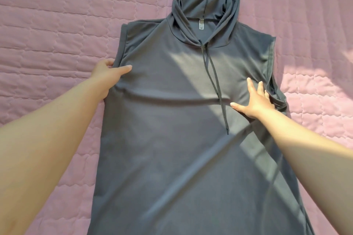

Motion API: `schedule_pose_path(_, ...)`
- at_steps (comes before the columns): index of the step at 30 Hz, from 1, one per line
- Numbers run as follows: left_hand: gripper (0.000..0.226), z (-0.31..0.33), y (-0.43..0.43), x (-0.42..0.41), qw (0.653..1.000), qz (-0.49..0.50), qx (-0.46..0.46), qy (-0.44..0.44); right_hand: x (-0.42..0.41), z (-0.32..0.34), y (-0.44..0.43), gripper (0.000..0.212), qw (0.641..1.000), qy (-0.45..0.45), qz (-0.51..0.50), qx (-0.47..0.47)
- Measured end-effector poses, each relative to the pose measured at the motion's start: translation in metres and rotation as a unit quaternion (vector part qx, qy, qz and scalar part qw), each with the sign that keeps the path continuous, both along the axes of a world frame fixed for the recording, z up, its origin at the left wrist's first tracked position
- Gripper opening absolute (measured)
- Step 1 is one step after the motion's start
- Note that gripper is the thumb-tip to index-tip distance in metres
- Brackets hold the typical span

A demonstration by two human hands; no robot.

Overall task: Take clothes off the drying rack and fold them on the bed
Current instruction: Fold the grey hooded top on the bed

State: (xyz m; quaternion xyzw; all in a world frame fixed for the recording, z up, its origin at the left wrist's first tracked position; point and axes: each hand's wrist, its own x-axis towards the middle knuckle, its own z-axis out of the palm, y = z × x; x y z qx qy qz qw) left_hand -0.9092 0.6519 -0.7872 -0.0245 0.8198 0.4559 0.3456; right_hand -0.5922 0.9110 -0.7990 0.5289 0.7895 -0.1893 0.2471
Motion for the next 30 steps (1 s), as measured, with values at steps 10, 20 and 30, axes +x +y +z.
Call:
schedule_pose_path(10,0.048,-0.004,0.023,-0.002,0.995,-0.016,0.052,-0.084,-0.021,0.009,0.043,0.088,0.953,0.197,-0.146,0.179)
schedule_pose_path(20,0.05,-0.017,0.033,-0.007,0.995,-0.037,-0.001,-0.091,-0.021,0.01,0.117,0.029,0.951,0.149,-0.208,0.172)
schedule_pose_path(30,0.014,-0.025,0.042,-0.01,0.996,0.007,-0.016,-0.087,-0.168,0.022,0.107,0.064,0.914,0.376,-0.141,0.048)
